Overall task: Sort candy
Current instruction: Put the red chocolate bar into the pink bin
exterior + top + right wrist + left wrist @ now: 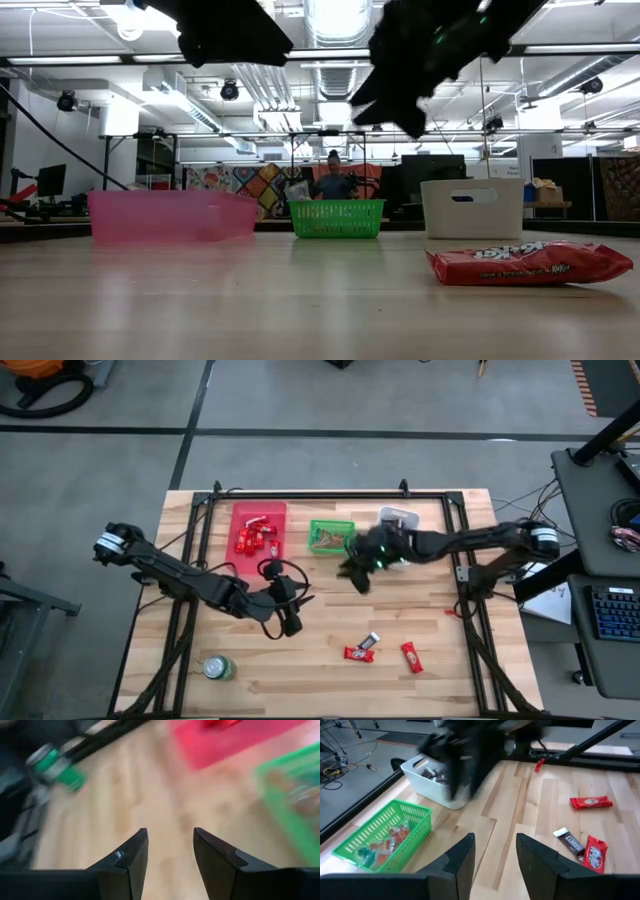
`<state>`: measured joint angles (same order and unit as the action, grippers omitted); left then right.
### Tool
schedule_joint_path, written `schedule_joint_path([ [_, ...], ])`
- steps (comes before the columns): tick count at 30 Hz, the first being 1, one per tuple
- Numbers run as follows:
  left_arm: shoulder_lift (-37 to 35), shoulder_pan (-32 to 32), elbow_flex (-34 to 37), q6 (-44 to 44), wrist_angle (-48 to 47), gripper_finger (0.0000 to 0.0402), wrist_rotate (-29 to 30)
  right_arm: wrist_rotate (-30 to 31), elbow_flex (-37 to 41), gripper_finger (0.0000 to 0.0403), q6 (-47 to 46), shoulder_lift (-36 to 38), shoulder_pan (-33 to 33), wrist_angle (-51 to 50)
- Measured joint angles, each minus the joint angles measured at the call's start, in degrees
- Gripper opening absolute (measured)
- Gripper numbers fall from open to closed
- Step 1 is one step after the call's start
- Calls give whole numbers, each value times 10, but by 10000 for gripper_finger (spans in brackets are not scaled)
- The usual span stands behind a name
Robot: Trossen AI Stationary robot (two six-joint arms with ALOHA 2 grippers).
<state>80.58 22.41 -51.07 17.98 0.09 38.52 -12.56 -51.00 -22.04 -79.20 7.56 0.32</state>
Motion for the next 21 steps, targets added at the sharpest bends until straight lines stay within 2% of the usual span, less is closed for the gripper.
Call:
schedule_joint_path([
  [5, 27, 0, -3, -11, 10, 127, 0, 5, 0, 145, -52, 34, -113, -14],
  [8, 31, 0, -8, -22, 11, 127, 0, 62, -10, 146, -109, 41, -165, -44],
  [11, 31, 0, -14, -27, 13, 127, 0, 118, -32, 145, -178, 40, -200, -141],
  [14, 31, 0, -18, -35, 13, 127, -1, 134, -62, 144, -271, 25, -232, -269],
  [18, 31, 0, -21, -44, 13, 127, -1, 130, -106, 145, -411, -8, -280, -428],
  [21, 31, 0, -21, -46, 13, 127, -1, 90, -134, 146, -520, -43, -332, -552],
])
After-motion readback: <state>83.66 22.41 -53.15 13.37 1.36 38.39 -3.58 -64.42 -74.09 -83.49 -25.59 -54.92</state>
